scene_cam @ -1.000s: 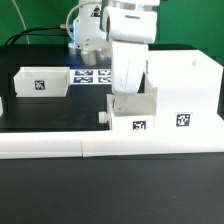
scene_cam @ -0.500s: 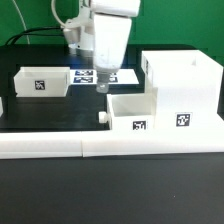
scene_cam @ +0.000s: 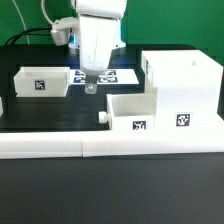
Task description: Assemble drawer
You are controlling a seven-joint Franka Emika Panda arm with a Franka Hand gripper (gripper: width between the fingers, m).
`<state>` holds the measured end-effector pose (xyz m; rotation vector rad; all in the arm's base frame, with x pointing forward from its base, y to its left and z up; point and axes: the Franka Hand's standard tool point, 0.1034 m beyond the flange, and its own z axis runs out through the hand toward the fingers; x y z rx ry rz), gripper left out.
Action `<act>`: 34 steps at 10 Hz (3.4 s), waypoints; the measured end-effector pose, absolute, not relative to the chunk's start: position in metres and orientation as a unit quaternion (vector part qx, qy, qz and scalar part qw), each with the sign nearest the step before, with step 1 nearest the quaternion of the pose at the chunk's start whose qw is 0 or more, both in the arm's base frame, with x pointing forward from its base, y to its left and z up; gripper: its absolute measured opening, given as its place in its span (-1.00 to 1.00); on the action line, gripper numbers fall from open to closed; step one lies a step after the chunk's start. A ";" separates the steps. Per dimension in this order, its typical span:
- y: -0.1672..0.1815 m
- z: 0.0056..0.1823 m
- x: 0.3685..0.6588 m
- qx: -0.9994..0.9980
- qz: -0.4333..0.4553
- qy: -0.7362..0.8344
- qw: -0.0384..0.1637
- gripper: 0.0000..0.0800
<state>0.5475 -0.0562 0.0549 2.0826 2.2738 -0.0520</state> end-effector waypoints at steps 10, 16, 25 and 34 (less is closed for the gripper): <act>-0.032 0.023 0.550 0.691 0.017 0.721 -0.048 0.62; 0.008 0.024 0.558 0.714 0.023 0.697 -0.055 0.62; 0.023 0.028 0.562 0.736 0.024 0.674 -0.057 0.62; -0.018 0.049 0.530 0.767 0.021 0.640 -0.041 0.62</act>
Offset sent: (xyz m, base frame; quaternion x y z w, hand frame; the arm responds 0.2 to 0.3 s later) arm 0.0050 0.0238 -0.0144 -0.0023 0.1509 -0.0152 0.9884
